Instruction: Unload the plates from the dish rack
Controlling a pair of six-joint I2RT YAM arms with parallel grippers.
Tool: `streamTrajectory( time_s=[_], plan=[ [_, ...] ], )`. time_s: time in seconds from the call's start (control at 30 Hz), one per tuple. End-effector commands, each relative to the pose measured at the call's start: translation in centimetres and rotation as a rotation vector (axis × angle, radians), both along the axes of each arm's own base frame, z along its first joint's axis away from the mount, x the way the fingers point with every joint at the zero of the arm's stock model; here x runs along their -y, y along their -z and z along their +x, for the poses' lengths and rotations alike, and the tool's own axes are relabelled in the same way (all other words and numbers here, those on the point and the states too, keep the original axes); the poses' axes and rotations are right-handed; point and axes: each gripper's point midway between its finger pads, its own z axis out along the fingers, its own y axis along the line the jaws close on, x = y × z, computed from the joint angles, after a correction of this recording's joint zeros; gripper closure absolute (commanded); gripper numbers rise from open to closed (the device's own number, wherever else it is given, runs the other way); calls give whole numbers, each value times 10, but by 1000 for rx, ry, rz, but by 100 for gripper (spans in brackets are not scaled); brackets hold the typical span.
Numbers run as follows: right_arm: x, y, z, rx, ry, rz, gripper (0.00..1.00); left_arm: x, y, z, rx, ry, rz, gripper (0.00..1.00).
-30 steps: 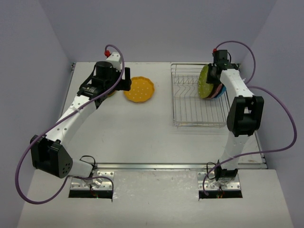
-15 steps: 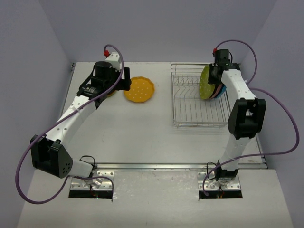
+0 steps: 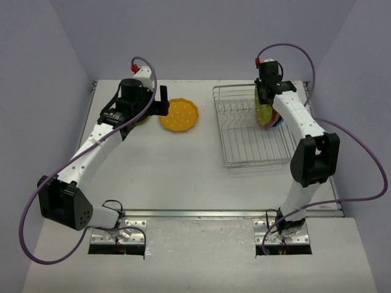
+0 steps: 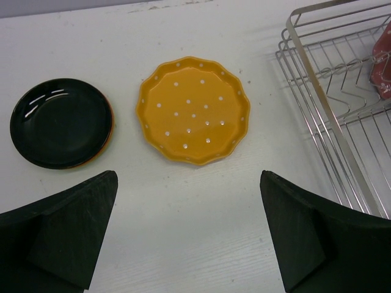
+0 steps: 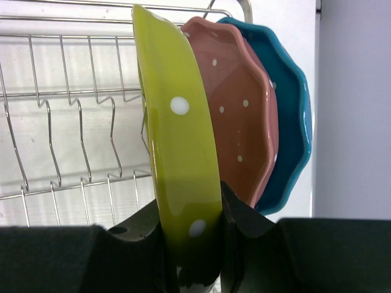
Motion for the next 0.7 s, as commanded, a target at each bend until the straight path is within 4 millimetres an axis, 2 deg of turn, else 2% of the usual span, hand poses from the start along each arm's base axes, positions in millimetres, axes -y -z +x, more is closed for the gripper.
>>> streamTrajectory(
  time_s=[0.0, 0.2, 0.43, 0.53, 0.67],
  plan=[
    [-20, -111, 17, 339, -55, -136, 100, -10, -22, 0, 65, -36, -17, 0],
    [-19, -144, 17, 437, -41, -254, 100, -13, -23, 1, 68, -46, -14, 0],
    [-12, -145, 21, 464, -34, -334, 100, -17, -22, 2, 60, -54, -21, 0],
    [-18, -148, 17, 480, -41, -259, 100, -17, -22, 1, 62, -47, -24, 0],
    [-37, -171, 5, 515, -90, -75, 100, -12, -21, -1, 42, 19, -122, 0]
  ],
)
